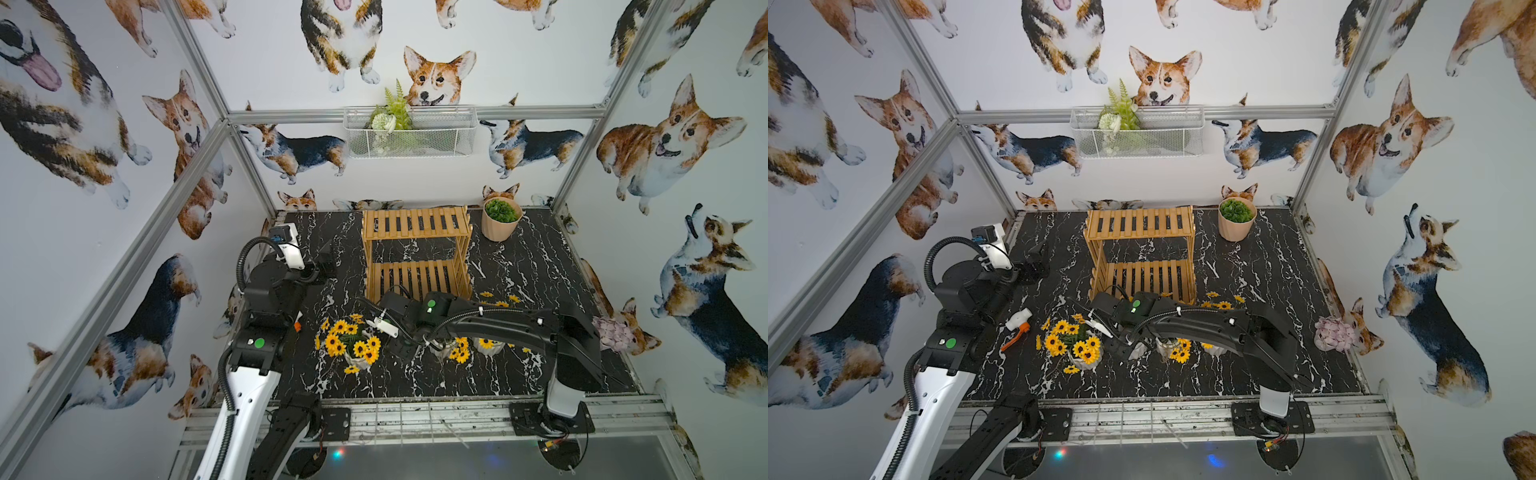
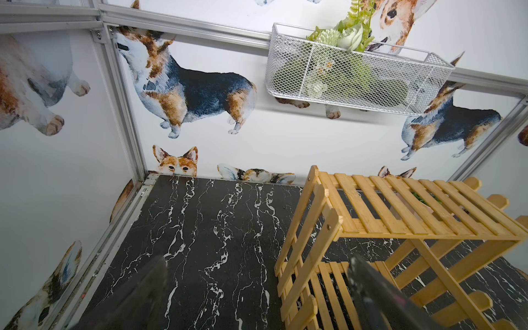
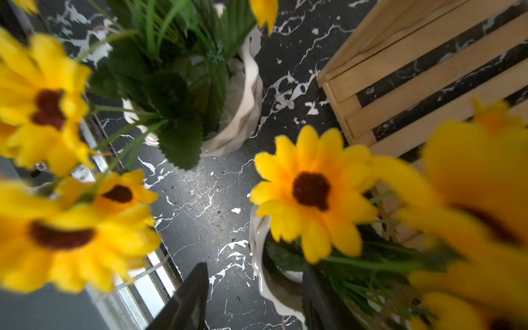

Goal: Take the sunflower pots off the shelves
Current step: Place the sunflower pot at the center of the board, then reset both arms

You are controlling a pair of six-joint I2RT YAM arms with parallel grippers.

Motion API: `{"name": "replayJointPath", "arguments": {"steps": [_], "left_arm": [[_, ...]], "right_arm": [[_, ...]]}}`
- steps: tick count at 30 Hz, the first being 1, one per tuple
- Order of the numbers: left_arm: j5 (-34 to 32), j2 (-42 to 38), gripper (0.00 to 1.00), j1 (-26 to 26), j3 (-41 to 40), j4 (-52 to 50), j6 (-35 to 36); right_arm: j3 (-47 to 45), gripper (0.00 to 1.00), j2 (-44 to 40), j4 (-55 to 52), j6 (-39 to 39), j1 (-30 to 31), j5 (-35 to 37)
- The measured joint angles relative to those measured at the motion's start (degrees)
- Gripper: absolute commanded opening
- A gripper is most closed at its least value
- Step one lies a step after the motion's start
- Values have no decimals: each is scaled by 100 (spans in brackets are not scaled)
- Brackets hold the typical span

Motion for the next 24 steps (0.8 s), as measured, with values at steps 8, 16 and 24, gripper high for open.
{"name": "replayJointPath", "arguments": {"steps": [8,16,24], "left_arm": [[-63,24,100,0,0,-15,48],[-149,175,100,11,-4,-17,92],[-361,431,100,68,-179,87,138]], "right_arm": [[-85,92,-678,391,-151,0,107],[-374,100,-1460,942,-160,-525,-264],[-1180,100,-2747,1416,11,-2177,-811]]}}
